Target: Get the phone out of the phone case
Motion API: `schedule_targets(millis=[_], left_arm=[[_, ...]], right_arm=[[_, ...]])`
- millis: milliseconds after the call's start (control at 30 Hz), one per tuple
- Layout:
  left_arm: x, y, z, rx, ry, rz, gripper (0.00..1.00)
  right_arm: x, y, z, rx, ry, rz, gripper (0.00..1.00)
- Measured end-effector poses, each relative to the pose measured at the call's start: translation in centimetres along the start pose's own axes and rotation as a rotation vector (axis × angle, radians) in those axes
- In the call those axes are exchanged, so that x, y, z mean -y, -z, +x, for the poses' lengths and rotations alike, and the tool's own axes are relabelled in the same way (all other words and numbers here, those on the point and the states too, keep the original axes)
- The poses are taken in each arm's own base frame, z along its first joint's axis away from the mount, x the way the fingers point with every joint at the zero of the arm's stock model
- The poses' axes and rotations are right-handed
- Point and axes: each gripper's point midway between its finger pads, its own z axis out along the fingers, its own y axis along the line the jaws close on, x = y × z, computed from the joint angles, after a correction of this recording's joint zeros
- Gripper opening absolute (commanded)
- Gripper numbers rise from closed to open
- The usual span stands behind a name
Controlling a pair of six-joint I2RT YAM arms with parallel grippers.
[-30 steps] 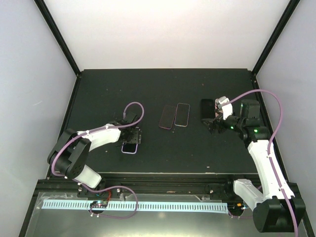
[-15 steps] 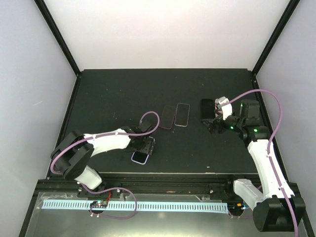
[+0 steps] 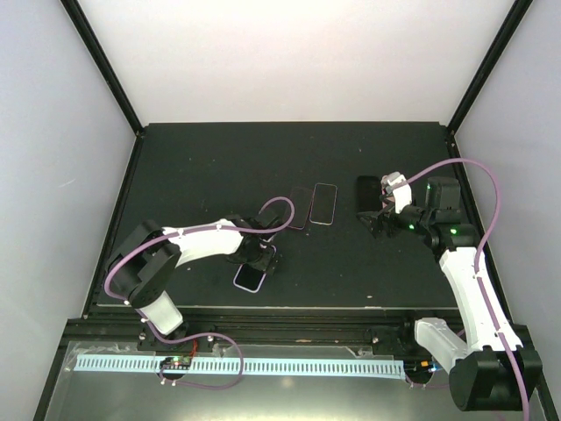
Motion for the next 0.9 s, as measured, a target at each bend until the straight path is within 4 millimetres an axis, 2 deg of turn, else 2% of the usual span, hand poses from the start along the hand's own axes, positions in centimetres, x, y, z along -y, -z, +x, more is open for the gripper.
schedule_targets(millis=[167, 367, 533, 600, 667, 767, 900], left_arm=[[-0.1, 0.0, 0.3, -0.012, -0.017, -0.001, 0.93], [0.0, 0.0, 0.5, -0.024, -0.027, 0.001, 0.74], [0.1, 0.1, 0.4, -0.036, -0.027, 0.0, 0.62], [0.1, 0.3, 0.4, -0.032, -0.026, 0.003, 0.54], [0.1, 0.8, 0.4, -0.026, -0.025, 0.01, 0.53], [0.5, 3.2, -0.8, 0.059, -0.017, 0.048, 0.52], [1.5, 9.9, -4.2, 0.331, 0.008, 0.16, 0.52]], right_arm=[[-0.1, 0.0, 0.1, -0.002, 0.002, -0.005, 0.94], [-0.2, 0.0, 0.1, -0.001, 0.004, -0.009, 0.94], [-0.2, 0.0, 0.0, -0.001, 0.004, -0.01, 0.94], [-0.2, 0.0, 0.1, -0.001, 0.004, -0.01, 0.94], [-0.2, 0.0, 0.0, -0.001, 0.004, -0.011, 0.94], [-0.2, 0.0, 0.1, -0.002, 0.003, -0.013, 0.94], [-0.3, -0.1, 0.2, -0.008, -0.003, -0.02, 0.94]])
